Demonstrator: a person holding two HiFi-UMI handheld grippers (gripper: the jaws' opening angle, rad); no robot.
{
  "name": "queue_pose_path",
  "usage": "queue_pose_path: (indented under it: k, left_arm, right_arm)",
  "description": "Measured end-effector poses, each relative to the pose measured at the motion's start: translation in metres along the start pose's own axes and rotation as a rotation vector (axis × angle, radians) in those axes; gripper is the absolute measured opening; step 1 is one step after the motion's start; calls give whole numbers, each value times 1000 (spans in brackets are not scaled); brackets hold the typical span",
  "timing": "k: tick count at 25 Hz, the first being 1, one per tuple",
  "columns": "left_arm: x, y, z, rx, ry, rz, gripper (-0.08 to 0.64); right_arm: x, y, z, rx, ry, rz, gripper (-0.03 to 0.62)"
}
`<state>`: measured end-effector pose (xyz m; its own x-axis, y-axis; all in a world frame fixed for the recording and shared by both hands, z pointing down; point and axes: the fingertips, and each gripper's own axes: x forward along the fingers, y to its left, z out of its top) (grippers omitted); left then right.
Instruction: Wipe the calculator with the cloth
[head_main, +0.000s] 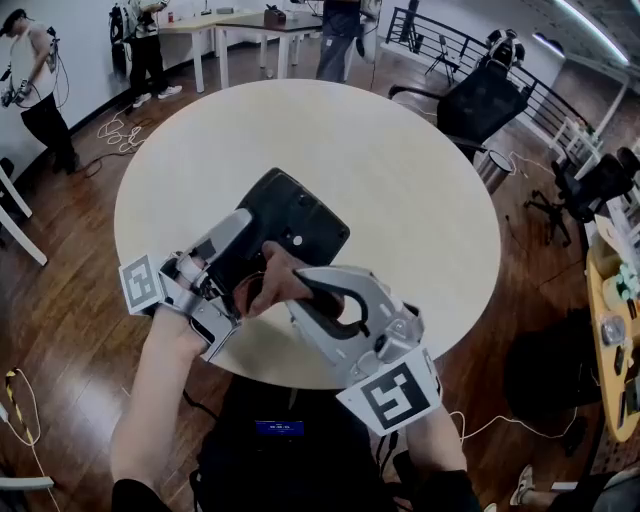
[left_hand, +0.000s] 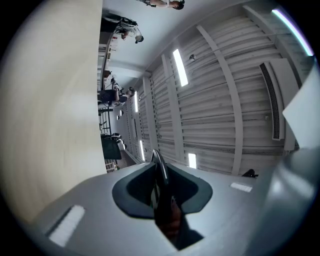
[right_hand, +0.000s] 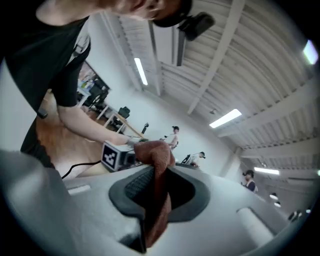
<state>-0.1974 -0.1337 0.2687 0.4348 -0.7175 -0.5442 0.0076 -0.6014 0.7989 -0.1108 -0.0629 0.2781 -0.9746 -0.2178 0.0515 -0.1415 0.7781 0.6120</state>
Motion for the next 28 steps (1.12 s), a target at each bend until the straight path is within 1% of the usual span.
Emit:
queue_pose_path:
  k: [1, 2, 3, 5, 7, 10, 11, 12, 13, 14, 15, 17, 18, 19, 20, 21, 23, 25, 28]
  left_arm:
    - [0, 0, -1, -2, 0, 0, 64]
    - [1, -1, -3, -2, 5, -1, 64]
    - [1, -2, -4, -1, 12, -2, 64]
    - [1, -3, -3, 2, 22, -8, 64]
    - [-2, -7, -1, 6, 22, -17, 64]
    - [-8, -10, 8, 13, 6, -26, 64]
    - [-10, -10, 11, 10, -4, -28, 64]
    - [-12, -10, 15, 5, -15, -30, 64]
    - [-12, -10, 18, 2, -31, -32, 63]
    - [-12, -10, 21, 2, -49, -33, 64]
    - [-10, -10, 23, 2, -66, -34, 64]
    - [-9, -10, 23, 0, -93, -41, 63]
    - [-9, -10, 23, -4, -100, -46, 64]
    - [-10, -11, 22, -7, -102, -52, 64]
    - [-9, -12, 21, -10, -99, -59, 64]
    - [-8, -14, 19, -12, -93, -66, 63]
    - [-6, -18, 18, -12, -81, -79, 64]
    - [-4, -22, 17, -11, -69, -91, 64]
    - [5, -26, 10, -3, -38, -99, 63]
  right_arm:
    - [7, 11, -2, -53, 23, 30, 49]
    - [10, 13, -4, -81, 38, 37, 49]
    - [11, 8, -5, -88, 37, 32, 49]
    - [7, -12, -9, -69, 9, -1, 49]
    - [0, -39, -21, -32, 12, -70, 49]
    - [-9, -76, -44, 98, 58, -222, 49]
    - [-13, -83, -45, 127, 57, -261, 49]
    - [-16, -85, -41, 134, 43, -279, 50]
    - [-17, -79, -33, 129, 21, -272, 49]
    - [-17, -66, -25, 117, 1, -239, 49]
    - [-16, -48, -19, 94, -5, -182, 49]
    - [-7, -9, -14, 0, 18, -53, 49]
    - [-1, 6, -13, -55, 33, -10, 49]
    - [4, 14, -14, -98, 50, 10, 49]
    - [6, 15, -17, -119, 65, 12, 49]
    - [5, 11, -20, -119, 72, 3, 49]
    - [0, -7, -24, -89, 57, -31, 49]
    - [-7, -30, -24, -75, 27, -73, 49]
    - [-24, -73, -35, -47, 24, -162, 49]
